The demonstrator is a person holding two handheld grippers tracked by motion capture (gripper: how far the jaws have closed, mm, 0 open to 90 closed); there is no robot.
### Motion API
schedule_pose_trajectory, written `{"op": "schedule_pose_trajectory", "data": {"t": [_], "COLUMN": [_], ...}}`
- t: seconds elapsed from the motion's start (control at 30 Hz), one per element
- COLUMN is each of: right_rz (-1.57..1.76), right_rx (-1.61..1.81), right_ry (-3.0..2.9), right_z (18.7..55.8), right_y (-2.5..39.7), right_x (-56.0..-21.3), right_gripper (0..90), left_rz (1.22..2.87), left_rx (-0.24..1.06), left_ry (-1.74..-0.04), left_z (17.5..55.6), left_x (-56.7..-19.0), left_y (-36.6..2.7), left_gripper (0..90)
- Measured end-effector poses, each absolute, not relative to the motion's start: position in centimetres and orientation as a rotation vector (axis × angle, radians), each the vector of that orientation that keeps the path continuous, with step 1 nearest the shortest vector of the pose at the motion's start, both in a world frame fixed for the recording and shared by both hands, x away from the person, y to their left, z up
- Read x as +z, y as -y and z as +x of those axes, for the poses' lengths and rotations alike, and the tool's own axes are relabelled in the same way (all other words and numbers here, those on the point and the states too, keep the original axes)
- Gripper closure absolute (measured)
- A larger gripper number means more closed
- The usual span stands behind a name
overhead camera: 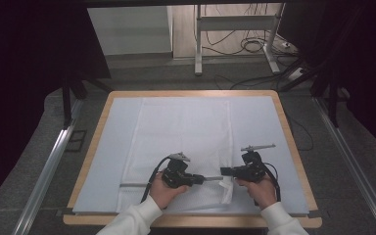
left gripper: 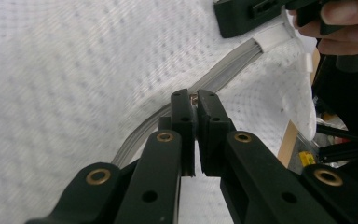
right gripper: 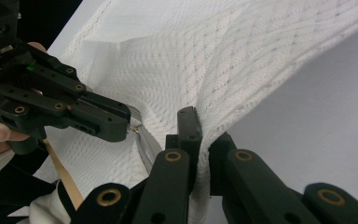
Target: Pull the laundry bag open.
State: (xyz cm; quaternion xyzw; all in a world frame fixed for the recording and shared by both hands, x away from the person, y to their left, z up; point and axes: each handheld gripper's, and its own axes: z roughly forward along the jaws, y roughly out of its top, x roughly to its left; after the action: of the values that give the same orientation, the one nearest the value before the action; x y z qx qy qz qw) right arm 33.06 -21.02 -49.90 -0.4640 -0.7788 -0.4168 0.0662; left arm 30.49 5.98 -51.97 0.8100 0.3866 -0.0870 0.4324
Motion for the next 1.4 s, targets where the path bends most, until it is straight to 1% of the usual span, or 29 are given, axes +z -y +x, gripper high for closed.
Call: {"op": "schedule_pose_trajectory", "data": {"t": [1.4], "right_rz": [-1.393], "right_rx": [-1.252], "right_ry": [2.361], "right_z": [33.0], "right_y": [21.1], "right_x": [-49.8], "right_gripper": [88.2], "left_rz": [2.014], "left_rx": [-0.198], "left_ry": [-1.009], "left_z": [30.2], "left_x": [-52.4], "left_y": [-8.5], "left_gripper": [87.5]}}
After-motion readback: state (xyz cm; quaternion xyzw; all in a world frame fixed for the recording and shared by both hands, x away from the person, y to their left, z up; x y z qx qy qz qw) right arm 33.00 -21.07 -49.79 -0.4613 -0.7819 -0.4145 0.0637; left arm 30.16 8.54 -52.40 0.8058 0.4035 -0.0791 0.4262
